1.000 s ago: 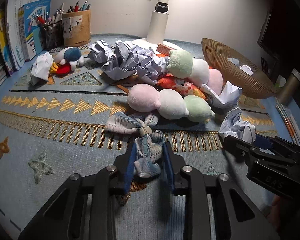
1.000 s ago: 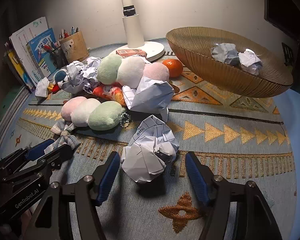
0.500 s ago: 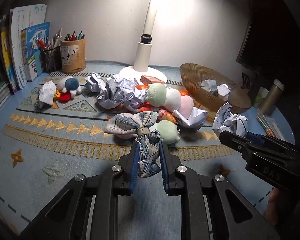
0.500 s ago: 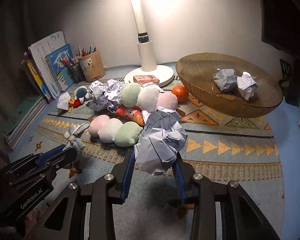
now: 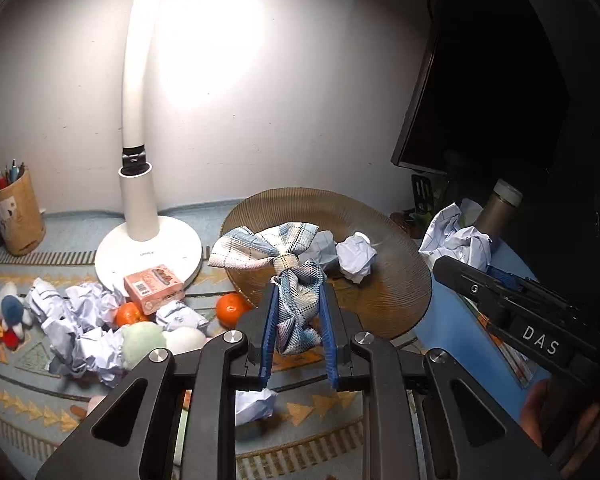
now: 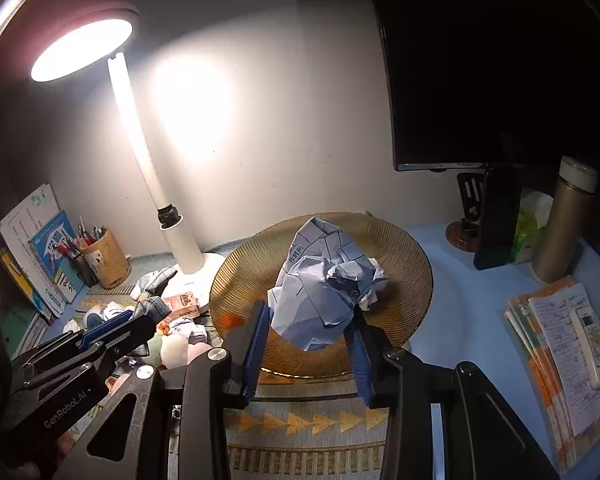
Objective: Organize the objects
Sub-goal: 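Lower the bow and paper ball into the glass bowl and open both grippers, then move both grippers back toward the plush toys and paper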
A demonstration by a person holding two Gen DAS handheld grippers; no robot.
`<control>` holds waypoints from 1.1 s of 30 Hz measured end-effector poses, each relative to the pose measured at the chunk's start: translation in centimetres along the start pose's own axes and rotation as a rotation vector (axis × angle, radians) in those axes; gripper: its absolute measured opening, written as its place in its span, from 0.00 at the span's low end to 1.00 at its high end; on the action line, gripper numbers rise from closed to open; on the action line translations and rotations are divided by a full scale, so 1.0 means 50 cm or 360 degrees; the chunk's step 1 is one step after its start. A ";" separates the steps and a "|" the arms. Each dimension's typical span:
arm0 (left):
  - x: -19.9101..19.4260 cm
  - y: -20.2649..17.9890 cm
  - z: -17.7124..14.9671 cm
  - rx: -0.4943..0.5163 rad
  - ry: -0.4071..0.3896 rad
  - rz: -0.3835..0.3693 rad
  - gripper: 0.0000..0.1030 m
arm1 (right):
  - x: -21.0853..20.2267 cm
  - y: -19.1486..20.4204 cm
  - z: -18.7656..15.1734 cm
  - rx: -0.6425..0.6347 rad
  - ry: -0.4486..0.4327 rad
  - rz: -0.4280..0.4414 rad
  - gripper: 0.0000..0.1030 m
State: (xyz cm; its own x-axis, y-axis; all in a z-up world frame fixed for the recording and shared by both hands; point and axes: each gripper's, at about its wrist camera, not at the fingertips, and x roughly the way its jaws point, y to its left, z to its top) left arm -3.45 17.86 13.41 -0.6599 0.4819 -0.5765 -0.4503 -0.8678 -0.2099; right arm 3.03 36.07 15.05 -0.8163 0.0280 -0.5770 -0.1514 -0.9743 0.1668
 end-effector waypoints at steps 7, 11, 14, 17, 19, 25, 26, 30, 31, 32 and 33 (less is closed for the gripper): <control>0.091 -0.019 0.010 0.0045 0.0041 -0.0033 0.39 | 0.091 -0.036 -0.006 0.0052 0.0130 -0.0011 0.38; 0.111 0.006 -0.001 -0.0036 0.0086 -0.0032 0.53 | 0.112 -0.053 -0.014 0.0045 0.0152 -0.0080 0.60; 0.102 0.020 -0.014 -0.0060 0.0089 -0.0020 0.53 | 0.106 -0.068 -0.025 0.0068 0.0159 -0.0073 0.60; 0.080 0.028 -0.027 -0.0076 0.0078 -0.0016 0.53 | 0.095 -0.066 -0.038 0.0076 0.0176 -0.0057 0.60; 0.056 0.033 -0.037 -0.0079 0.0051 0.0010 0.53 | 0.086 -0.056 -0.049 0.0077 0.0188 -0.0043 0.60; -0.074 0.066 -0.062 -0.0150 -0.0106 0.0102 0.53 | 0.044 0.010 -0.083 0.0046 0.0199 0.0070 0.60; -0.100 0.075 -0.061 -0.0163 -0.0132 0.0132 0.53 | 0.035 0.026 -0.087 0.0035 0.0199 0.0105 0.60; -0.195 0.119 -0.068 -0.0203 -0.0185 0.0259 0.64 | -0.001 0.099 -0.101 -0.0012 0.0184 0.0221 0.60; -0.215 0.135 -0.076 -0.0221 -0.0186 0.0292 0.67 | -0.007 0.118 -0.106 -0.0029 0.0178 0.0230 0.60; -0.233 0.152 -0.086 -0.0244 -0.0190 0.0323 0.67 | -0.011 0.137 -0.113 -0.0048 0.0176 0.0235 0.60; -0.250 0.169 -0.099 -0.0261 -0.0194 0.0361 0.67 | -0.014 0.154 -0.120 -0.0065 0.0174 0.0245 0.60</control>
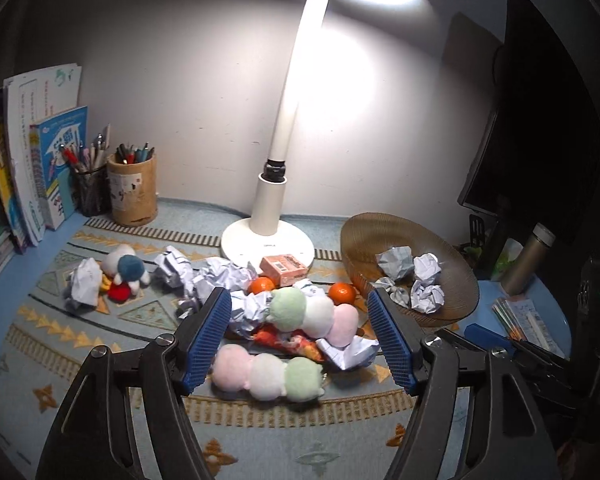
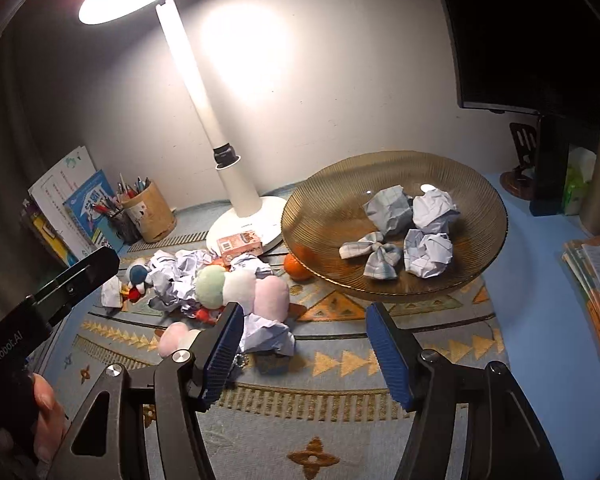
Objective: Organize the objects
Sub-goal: 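Move both grippers back toward the plush toys and paper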
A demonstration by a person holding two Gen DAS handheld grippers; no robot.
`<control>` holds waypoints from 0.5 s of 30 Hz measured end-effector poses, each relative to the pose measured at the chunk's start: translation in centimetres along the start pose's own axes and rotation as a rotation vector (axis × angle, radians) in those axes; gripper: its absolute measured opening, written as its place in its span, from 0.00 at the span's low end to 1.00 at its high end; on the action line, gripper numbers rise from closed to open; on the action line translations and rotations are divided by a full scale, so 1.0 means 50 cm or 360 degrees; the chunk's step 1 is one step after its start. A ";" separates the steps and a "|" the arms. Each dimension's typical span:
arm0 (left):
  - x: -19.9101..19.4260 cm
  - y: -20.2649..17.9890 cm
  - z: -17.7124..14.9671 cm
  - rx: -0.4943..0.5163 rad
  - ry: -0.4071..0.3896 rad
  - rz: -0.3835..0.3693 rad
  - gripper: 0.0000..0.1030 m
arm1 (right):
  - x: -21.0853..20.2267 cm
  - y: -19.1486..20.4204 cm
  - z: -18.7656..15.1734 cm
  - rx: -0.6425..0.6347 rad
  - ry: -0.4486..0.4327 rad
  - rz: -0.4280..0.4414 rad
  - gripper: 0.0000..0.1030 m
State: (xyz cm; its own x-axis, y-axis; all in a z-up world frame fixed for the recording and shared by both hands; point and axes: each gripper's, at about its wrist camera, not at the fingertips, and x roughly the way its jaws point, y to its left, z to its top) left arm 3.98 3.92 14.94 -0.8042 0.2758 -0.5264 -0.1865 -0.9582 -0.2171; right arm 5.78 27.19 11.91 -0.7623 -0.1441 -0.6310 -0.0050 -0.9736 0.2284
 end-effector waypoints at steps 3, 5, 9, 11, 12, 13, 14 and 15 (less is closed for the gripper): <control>-0.018 0.059 -0.037 -0.0003 0.0009 0.0126 0.67 | 0.014 0.042 -0.024 -0.0039 0.0000 -0.0005 0.60; -0.006 0.093 -0.071 0.0011 0.0053 0.0215 0.67 | 0.034 0.057 -0.046 -0.0050 -0.0001 -0.0012 0.60; 0.049 0.153 -0.139 -0.0025 0.0165 0.0286 0.67 | 0.086 0.068 -0.089 -0.0089 0.0017 -0.0052 0.60; 0.075 0.177 -0.160 -0.0072 0.0212 0.0277 0.67 | 0.108 0.062 -0.103 -0.0086 0.0045 -0.0054 0.60; 0.083 0.186 -0.169 -0.0099 0.0222 0.0262 0.67 | 0.117 0.061 -0.109 -0.0085 0.0055 -0.0058 0.60; 0.087 0.191 -0.176 -0.0122 0.0217 0.0245 0.67 | 0.123 0.059 -0.115 -0.0087 0.0056 -0.0059 0.60; 0.092 0.195 -0.181 -0.0133 0.0211 0.0235 0.67 | 0.128 0.059 -0.120 -0.0095 0.0055 -0.0069 0.61; 0.099 0.195 -0.188 -0.0137 0.0233 0.0245 0.67 | 0.135 0.058 -0.126 -0.0103 0.0060 -0.0086 0.61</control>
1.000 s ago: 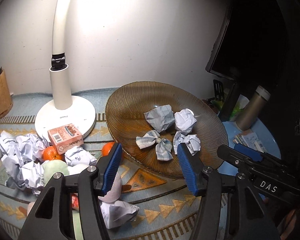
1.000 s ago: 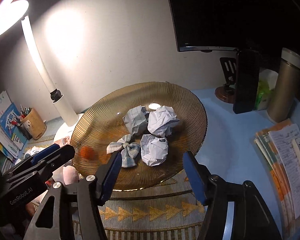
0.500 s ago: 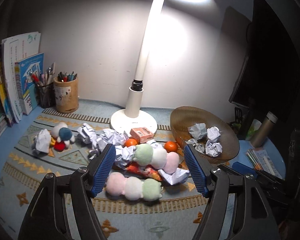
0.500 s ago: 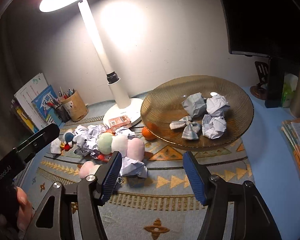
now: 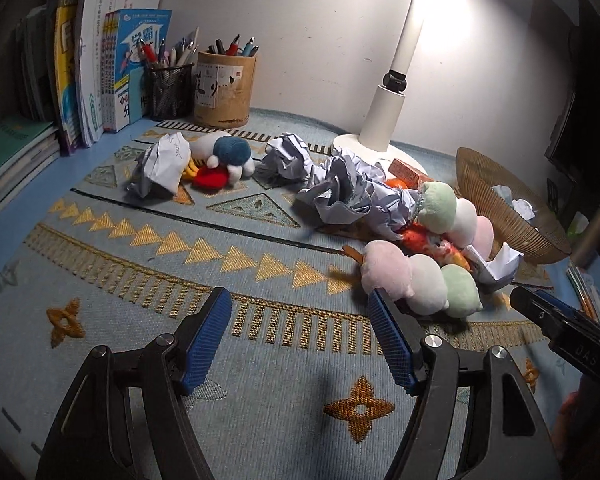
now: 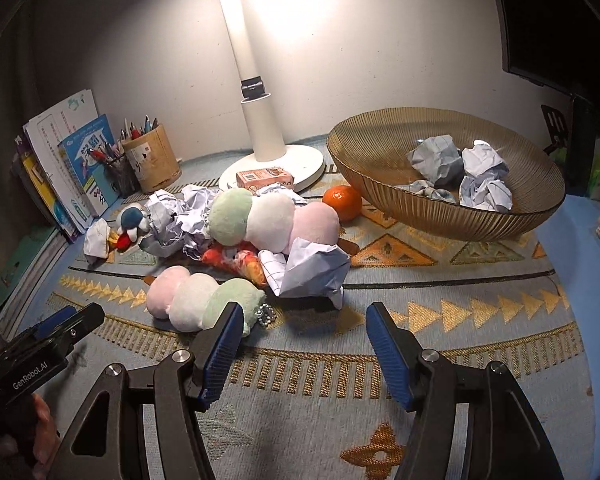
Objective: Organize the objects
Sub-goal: 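Move both grippers back toward the plush toys and paper, then grasp the pink-white-green plush with the right gripper while the left grasps a paper ball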
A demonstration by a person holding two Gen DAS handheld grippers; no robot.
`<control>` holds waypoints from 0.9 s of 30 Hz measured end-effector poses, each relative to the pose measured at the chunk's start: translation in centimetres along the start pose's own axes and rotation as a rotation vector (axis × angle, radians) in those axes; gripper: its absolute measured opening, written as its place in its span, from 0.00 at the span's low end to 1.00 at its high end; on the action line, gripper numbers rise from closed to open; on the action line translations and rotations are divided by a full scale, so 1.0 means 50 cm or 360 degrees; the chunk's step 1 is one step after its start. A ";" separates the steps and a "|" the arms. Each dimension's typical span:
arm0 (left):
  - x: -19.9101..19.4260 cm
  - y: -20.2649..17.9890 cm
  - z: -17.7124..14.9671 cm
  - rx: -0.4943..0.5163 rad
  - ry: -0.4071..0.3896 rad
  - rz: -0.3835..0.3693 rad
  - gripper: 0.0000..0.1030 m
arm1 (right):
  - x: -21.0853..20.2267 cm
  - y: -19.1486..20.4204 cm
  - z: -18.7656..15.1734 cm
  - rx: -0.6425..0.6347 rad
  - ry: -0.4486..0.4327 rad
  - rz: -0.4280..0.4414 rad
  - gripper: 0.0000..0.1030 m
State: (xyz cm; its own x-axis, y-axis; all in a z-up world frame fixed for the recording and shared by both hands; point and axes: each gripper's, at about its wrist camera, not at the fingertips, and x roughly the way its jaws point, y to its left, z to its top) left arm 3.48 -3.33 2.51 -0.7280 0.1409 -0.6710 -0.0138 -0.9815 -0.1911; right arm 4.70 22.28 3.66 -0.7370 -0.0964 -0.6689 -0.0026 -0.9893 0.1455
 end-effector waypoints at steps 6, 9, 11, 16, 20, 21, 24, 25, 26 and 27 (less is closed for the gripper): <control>-0.001 0.001 -0.002 -0.0014 0.0013 -0.0043 0.67 | 0.016 0.003 -0.004 -0.0005 0.0038 -0.0004 0.61; -0.001 0.004 -0.002 -0.0027 0.0015 -0.0065 0.67 | 0.014 0.012 -0.005 -0.0037 0.0029 -0.0018 0.61; 0.000 0.004 -0.002 -0.0024 0.0016 -0.0068 0.67 | 0.013 0.020 -0.006 -0.0067 0.0022 -0.0024 0.61; 0.000 0.008 -0.002 -0.0040 0.0018 -0.0057 0.67 | 0.008 0.033 -0.009 -0.0124 0.0000 -0.0042 0.61; -0.014 0.036 0.018 -0.0073 0.0005 -0.0055 0.67 | 0.001 0.054 0.000 -0.0175 0.0009 0.0105 0.61; -0.017 0.047 0.032 -0.0056 -0.0004 -0.0024 0.67 | 0.005 0.066 0.006 -0.0215 0.0040 0.0182 0.61; -0.024 0.103 0.090 -0.0028 -0.0072 0.0095 0.67 | 0.020 0.122 0.030 -0.0434 0.0113 0.0356 0.61; -0.016 0.125 0.112 -0.0011 -0.0063 0.0116 0.67 | 0.024 0.142 0.035 -0.0523 0.0122 0.0393 0.61; -0.006 0.146 0.130 0.0001 -0.0060 0.0139 0.67 | 0.030 0.158 0.040 -0.0600 0.0133 0.0411 0.61; 0.006 0.167 0.147 0.0009 -0.0058 0.0168 0.67 | 0.037 0.170 0.043 -0.0667 0.0141 0.0411 0.61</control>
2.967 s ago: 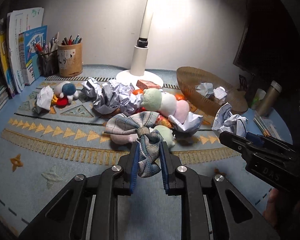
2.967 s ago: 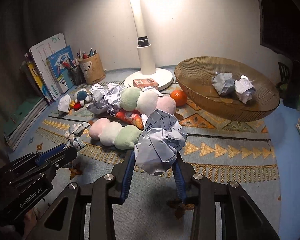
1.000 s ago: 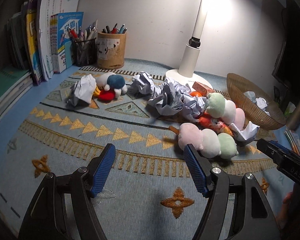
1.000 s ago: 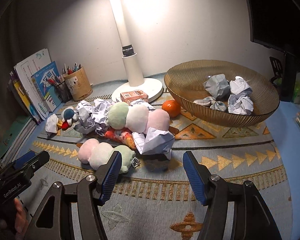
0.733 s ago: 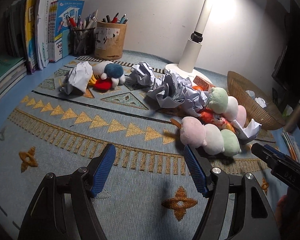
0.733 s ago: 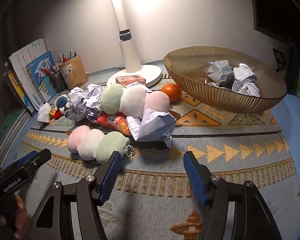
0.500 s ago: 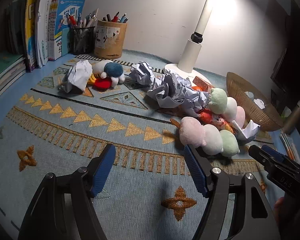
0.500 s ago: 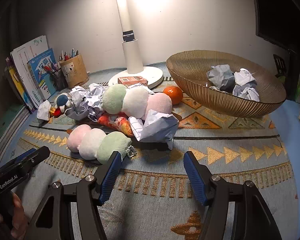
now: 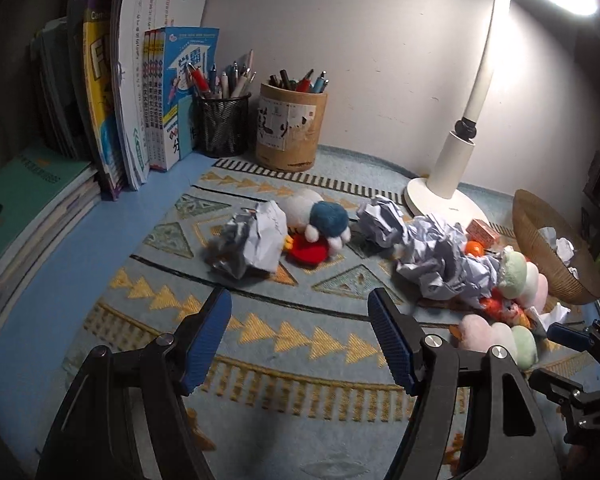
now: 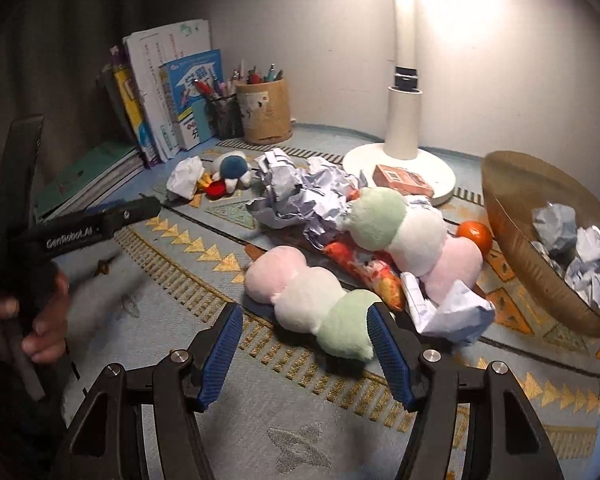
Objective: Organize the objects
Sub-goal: 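Grasp the pink-white-green plush with the right gripper while the left grasps a paper ball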
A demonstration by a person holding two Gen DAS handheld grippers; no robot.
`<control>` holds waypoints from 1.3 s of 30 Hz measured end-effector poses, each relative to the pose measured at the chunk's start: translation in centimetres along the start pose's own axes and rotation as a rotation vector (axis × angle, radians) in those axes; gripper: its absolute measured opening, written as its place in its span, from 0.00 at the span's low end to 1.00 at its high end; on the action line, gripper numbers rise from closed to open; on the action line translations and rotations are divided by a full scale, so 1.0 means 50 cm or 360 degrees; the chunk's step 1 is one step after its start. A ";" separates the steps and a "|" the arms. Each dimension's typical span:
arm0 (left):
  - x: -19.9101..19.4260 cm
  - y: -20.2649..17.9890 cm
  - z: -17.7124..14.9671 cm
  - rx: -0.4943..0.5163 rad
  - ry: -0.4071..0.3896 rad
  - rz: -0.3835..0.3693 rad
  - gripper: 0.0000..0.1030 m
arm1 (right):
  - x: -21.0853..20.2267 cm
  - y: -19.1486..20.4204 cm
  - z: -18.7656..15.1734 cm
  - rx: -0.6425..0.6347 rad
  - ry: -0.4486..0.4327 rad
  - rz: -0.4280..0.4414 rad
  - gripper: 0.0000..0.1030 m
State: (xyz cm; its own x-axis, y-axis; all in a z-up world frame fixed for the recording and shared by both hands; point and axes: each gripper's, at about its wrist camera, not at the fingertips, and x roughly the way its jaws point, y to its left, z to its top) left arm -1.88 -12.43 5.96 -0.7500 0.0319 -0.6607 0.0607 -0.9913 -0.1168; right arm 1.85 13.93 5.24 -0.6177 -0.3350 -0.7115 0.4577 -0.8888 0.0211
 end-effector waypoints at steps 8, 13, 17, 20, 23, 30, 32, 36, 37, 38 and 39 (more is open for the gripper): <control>0.143 0.081 0.056 -0.0030 0.0214 -0.0063 0.67 | 0.097 -0.019 0.016 -0.0238 0.0195 0.0046 0.61; 0.174 0.056 0.058 0.0030 0.0223 -0.0063 0.67 | 0.129 -0.038 0.030 -0.0238 0.0254 0.0122 0.61; 0.182 0.048 0.065 0.0022 0.0212 -0.0074 0.51 | 0.135 -0.047 0.032 -0.0186 0.0245 0.0173 0.61; 0.177 0.041 0.065 0.0037 0.0196 -0.0076 0.40 | 0.125 -0.051 0.028 -0.0111 0.0230 0.0188 0.47; 0.145 0.028 0.060 0.0058 0.0165 -0.0076 0.38 | 0.110 -0.047 0.023 0.0005 0.0232 0.0191 0.45; 0.007 -0.042 -0.001 0.0100 0.0096 -0.0146 0.38 | 0.018 -0.012 -0.012 0.0276 0.0236 -0.0108 0.45; -0.027 -0.078 -0.031 0.0113 0.0105 -0.0210 0.38 | -0.013 -0.014 -0.031 0.0359 0.0232 -0.0241 0.46; -0.062 -0.161 -0.090 0.0152 0.0159 -0.0362 0.38 | -0.040 -0.050 -0.078 0.0552 0.0246 -0.0299 0.46; -0.066 -0.182 -0.102 0.0168 0.0165 -0.0386 0.38 | -0.040 -0.057 -0.088 0.0575 0.0257 -0.0273 0.46; -0.068 -0.200 -0.114 0.0189 0.0166 -0.0391 0.38 | -0.038 -0.064 -0.096 0.0596 0.0263 -0.0212 0.46; -0.067 -0.216 -0.124 0.0209 0.0178 -0.0399 0.38 | -0.038 -0.070 -0.106 0.0620 0.0273 -0.0150 0.48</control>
State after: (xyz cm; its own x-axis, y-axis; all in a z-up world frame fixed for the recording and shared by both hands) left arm 4.09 -1.05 4.84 -0.6531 0.2845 -0.7018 -0.2086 -0.9585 -0.1945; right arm 4.82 19.33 2.81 -0.5150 -0.2194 -0.8286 0.1088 -0.9756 0.1907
